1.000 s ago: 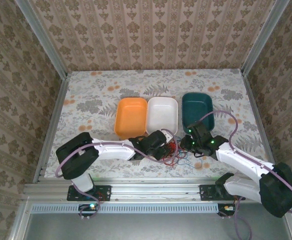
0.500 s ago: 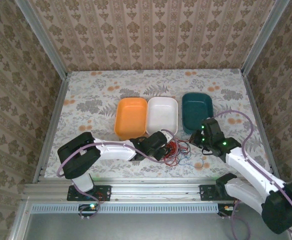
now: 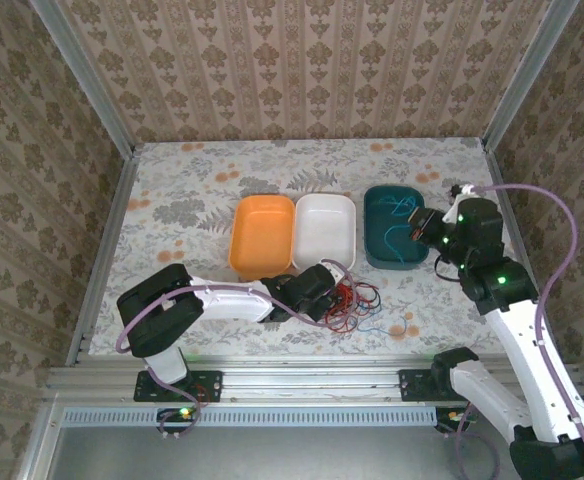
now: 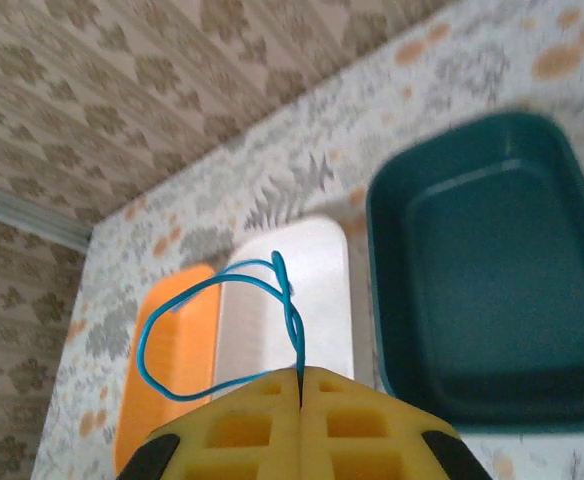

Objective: Untangle the cables

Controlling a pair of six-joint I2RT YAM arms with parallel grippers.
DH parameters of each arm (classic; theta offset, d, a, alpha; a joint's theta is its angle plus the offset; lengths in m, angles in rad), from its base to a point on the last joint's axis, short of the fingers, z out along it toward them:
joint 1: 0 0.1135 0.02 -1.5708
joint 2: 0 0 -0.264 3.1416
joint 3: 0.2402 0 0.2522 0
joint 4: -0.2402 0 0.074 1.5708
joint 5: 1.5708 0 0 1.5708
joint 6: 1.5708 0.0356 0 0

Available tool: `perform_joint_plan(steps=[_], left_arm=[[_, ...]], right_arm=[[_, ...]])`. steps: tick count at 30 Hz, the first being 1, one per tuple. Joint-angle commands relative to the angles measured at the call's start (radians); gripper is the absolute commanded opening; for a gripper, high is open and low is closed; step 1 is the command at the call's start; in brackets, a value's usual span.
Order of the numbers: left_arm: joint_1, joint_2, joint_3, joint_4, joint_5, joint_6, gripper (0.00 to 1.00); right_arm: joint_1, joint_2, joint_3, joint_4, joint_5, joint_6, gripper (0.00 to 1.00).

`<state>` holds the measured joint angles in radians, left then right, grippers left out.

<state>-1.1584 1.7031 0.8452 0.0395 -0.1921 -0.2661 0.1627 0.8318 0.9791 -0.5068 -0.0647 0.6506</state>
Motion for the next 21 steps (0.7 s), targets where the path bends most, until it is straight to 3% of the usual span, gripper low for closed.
perform_joint_plan(steps=[1,12,13,14,15,16,18,21], left_arm=[[-0.007,0.013,-0.011,-0.058,-0.024,-0.023,0.00],[-0.009,-0.040,-0.016,-0.021,-0.028,-0.035,0.00],[-0.009,-0.046,-0.025,0.000,-0.023,-0.036,0.00],[-0.009,-0.053,-0.034,0.018,-0.020,-0.036,0.00],[-0.010,-0.061,-0.044,0.042,-0.024,-0.039,0.00],[-0.009,-0.068,-0.057,0.063,-0.025,-0.040,0.00],[-0.010,-0.079,-0.073,0.091,-0.026,-0.039,0.00],[-0.008,-0.082,-0.086,0.113,-0.035,-0.042,0.00]], right_arm=[[-0.034,0.069,0.047,0.018,0.039,-0.052,0.00],[-0.072,0.483,-0.030,0.279,0.092,0.002,0.00],[-0.072,0.512,-0.031,0.292,0.091,0.006,0.05],[-0.072,0.531,-0.031,0.298,0.089,0.014,0.21],[-0.071,0.544,-0.030,0.291,0.088,0.027,0.43],[-0.071,0.547,-0.030,0.273,0.090,0.037,0.54],[-0.064,0.527,-0.044,0.249,0.101,0.043,0.65],[-0.040,0.452,-0.096,0.226,0.116,0.034,0.68]])
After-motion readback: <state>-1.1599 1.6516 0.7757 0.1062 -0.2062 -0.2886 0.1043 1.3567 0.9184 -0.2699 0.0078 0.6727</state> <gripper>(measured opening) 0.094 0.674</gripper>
